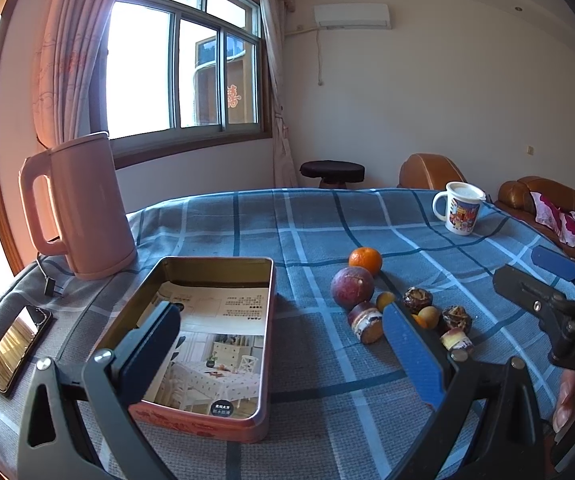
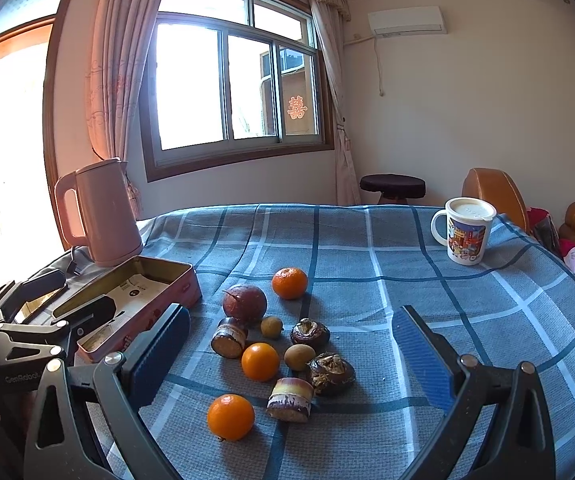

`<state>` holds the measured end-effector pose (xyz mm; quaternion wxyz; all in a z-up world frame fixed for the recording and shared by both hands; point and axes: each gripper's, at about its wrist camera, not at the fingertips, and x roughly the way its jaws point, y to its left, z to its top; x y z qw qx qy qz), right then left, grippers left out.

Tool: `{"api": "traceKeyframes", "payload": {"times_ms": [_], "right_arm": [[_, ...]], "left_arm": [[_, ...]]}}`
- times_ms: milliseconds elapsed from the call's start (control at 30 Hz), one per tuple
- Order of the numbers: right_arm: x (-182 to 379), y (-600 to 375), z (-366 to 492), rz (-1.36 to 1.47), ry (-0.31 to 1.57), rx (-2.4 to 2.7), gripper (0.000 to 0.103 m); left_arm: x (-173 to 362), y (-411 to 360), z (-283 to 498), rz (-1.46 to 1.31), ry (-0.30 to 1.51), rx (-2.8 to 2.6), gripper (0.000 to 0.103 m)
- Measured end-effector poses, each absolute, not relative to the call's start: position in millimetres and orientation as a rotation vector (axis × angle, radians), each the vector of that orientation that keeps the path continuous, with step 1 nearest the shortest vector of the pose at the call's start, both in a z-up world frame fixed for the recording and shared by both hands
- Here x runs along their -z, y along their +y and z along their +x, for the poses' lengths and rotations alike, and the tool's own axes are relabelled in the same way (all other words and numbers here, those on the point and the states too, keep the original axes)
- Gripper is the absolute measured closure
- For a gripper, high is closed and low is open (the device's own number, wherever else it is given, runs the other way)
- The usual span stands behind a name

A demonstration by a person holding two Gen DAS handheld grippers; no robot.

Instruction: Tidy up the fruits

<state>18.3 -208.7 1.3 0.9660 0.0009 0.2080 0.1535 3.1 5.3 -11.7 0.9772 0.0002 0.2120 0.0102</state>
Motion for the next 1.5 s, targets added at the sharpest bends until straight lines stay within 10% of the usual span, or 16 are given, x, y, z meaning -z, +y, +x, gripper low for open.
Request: {"api": "traceKeyframes", "payload": {"times_ms": [1500], "right_arm": [[35,-268,28,0.106,0.491,-0.211,0.001]], "left_arm": [[67,-79,30,0.031,0.687,0.274,0.012]]}}
